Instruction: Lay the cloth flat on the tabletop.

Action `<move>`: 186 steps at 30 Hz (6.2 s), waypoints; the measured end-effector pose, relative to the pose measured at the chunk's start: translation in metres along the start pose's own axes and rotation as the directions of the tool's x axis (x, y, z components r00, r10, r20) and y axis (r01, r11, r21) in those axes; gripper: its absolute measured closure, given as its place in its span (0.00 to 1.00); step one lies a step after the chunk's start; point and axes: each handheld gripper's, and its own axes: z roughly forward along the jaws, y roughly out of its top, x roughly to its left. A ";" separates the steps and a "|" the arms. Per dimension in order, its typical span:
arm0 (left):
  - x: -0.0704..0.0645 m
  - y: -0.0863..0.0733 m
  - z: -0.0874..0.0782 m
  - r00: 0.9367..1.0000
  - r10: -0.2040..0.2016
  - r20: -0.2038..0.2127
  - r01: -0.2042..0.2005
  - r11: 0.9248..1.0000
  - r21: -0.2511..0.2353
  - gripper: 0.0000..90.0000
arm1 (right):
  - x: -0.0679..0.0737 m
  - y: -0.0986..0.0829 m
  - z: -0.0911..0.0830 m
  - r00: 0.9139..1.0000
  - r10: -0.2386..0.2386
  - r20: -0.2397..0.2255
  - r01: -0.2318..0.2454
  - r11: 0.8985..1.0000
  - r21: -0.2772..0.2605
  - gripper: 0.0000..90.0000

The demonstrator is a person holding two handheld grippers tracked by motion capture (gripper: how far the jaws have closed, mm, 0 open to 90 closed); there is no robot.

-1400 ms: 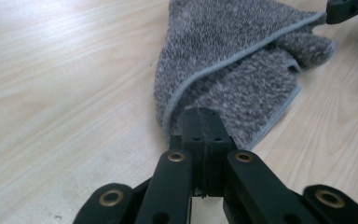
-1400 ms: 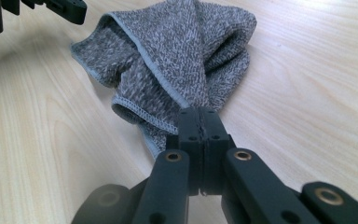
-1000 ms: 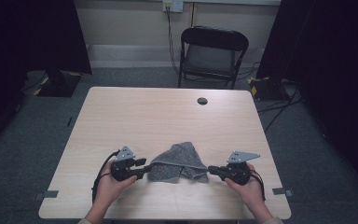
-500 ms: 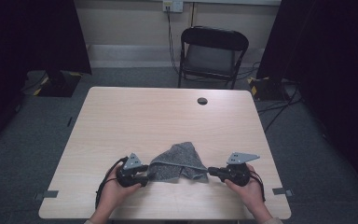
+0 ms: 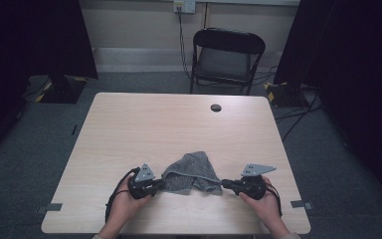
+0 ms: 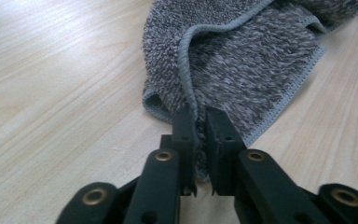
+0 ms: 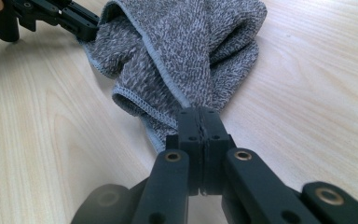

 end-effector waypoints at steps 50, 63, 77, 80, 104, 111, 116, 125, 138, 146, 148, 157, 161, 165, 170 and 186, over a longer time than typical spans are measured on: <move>0.063 0.104 -0.055 0.997 -0.070 0.033 0.074 0.987 -0.142 0.96 | -0.039 0.093 -0.037 0.997 0.068 0.024 -0.066 0.996 -0.057 1.00; 0.095 0.122 -0.032 0.995 -0.097 0.005 0.097 0.990 -0.104 0.96 | -0.074 0.110 -0.018 0.989 0.146 0.026 -0.145 0.988 -0.046 1.00; 0.135 0.140 0.002 0.980 -0.164 -0.114 0.147 0.979 -0.141 0.95 | -0.121 0.131 0.011 0.958 0.235 0.162 -0.231 0.972 -0.046 0.99; 0.143 0.143 0.009 0.956 -0.162 -0.244 0.112 0.972 -0.208 0.71 | -0.126 0.137 0.016 0.922 0.274 0.274 -0.245 0.960 -0.136 0.86; 0.026 0.034 0.020 0.995 -0.089 0.039 0.092 0.991 -0.094 0.40 | -0.019 0.042 0.004 0.995 -0.007 0.095 0.014 0.997 -0.072 0.65; 0.015 0.024 0.023 0.997 -0.048 0.061 0.051 0.997 -0.053 0.44 | -0.008 0.022 0.009 0.994 -0.040 0.099 0.041 0.999 -0.007 0.69; 0.014 0.022 0.026 0.998 -0.038 0.053 0.041 0.998 -0.046 0.45 | -0.008 0.015 0.014 0.993 -0.049 0.106 0.048 0.999 0.011 0.72; 0.015 0.020 0.026 0.998 -0.026 0.055 0.028 0.999 -0.034 0.49 | -0.015 0.000 0.023 0.991 -0.045 0.124 0.039 0.998 0.054 0.80; 0.017 0.019 0.023 1.000 0.006 0.021 -0.005 1.000 -0.015 0.56 | -0.014 0.001 0.025 0.985 -0.063 0.158 0.054 0.996 0.065 0.88; 0.017 0.029 0.005 0.999 -0.004 0.035 0.005 1.000 -0.025 0.51 | -0.016 0.001 0.024 0.989 -0.043 0.142 0.035 0.998 0.059 0.96; 0.015 0.032 -0.002 0.999 -0.001 0.052 0.004 0.999 -0.050 0.51 | -0.017 0.001 0.023 0.991 -0.035 0.133 0.028 0.998 0.053 0.97; 0.004 0.025 0.011 0.997 0.025 0.076 -0.025 1.000 -0.001 0.58 | -0.014 0.006 0.021 0.994 -0.013 0.109 0.009 0.999 0.037 0.98; 0.006 0.019 0.018 0.998 0.038 0.058 -0.039 0.999 0.023 0.62 | -0.014 0.006 0.021 0.995 -0.007 0.103 0.004 0.999 0.036 0.98; 0.008 0.020 0.020 0.999 0.030 0.033 -0.031 0.999 0.020 0.71 | -0.015 0.005 0.021 0.996 -0.001 0.091 -0.002 1.000 0.029 0.98; 0.010 0.023 0.020 0.999 0.033 0.000 -0.033 0.999 0.041 0.88 | -0.018 0.005 0.018 0.996 0.023 0.085 -0.024 1.000 0.017 0.98; 0.034 0.026 -0.023 0.998 -0.056 0.002 0.056 0.998 -0.023 1.00 | -0.035 0.006 -0.006 0.993 0.103 0.065 -0.102 0.995 -0.009 0.98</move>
